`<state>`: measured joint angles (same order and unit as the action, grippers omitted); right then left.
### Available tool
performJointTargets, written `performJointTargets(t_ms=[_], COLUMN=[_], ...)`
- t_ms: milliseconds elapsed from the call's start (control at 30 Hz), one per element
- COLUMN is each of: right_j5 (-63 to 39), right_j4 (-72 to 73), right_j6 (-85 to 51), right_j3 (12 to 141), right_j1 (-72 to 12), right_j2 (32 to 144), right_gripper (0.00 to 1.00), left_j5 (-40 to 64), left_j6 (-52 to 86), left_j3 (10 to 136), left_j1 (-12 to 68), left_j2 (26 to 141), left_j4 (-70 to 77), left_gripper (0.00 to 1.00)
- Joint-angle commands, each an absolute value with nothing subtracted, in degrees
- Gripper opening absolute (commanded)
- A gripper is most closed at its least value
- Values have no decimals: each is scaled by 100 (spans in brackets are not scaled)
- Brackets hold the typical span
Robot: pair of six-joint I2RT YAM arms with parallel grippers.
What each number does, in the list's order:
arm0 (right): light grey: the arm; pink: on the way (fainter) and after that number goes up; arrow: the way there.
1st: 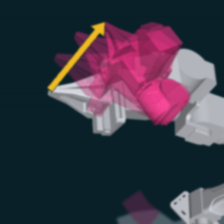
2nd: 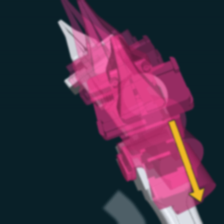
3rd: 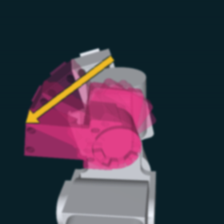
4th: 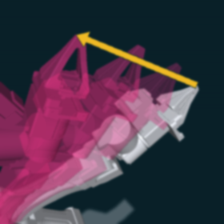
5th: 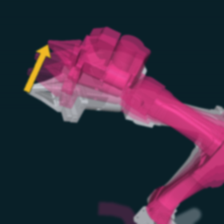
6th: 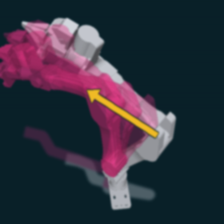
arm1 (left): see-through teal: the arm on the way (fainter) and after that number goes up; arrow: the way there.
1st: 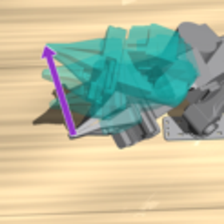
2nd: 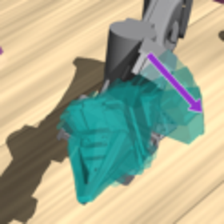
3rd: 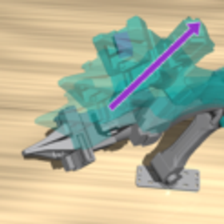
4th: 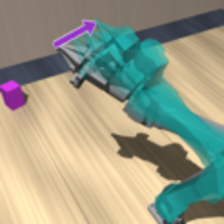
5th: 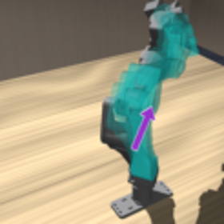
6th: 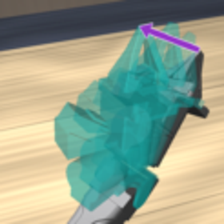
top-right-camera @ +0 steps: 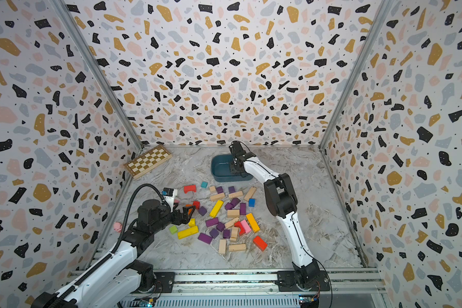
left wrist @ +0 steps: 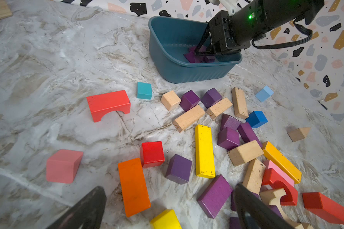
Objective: Pick purple bricks into the storage bin
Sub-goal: Place the building block in the storage box.
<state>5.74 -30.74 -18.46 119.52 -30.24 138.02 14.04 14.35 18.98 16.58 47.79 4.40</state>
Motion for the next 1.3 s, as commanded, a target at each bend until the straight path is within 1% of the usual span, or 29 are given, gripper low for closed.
performJointTargets(t_ms=[0, 100, 433, 633, 733, 967, 1267], right_j5=[650, 620, 637, 576, 536, 440, 251], right_j4=[-3274, -3269, -3013, -2982, -3001, -2995, -3031], right_j6=[-1749, -1713, -1599, -1585, -1590, -1649, -1773], right_j3=[12139, 12095, 11474, 11442, 11519, 11675, 12154], right_j1=[-3038, -3048, -3129, -3127, -3103, -3047, -2997], right_j2=[13571, 13515, 13148, 13193, 13276, 13485, 13778], right_gripper=[49, 48, 33, 23, 19, 17, 18], left_j5=[1354, 1354, 1353, 1349, 1353, 1345, 1336], left_j6=[1425, 1431, 1433, 1433, 1433, 1446, 1443], left_j3=[1819, 1819, 1811, 1811, 1811, 1811, 1820], left_j1=[1671, 1670, 1678, 1676, 1671, 1670, 1670], left_j2=[4712, 4699, 4685, 4666, 4656, 4667, 4710], left_j4=[686, 683, 677, 668, 668, 677, 677], left_gripper=[99, 99, 99, 99, 99, 99, 99])
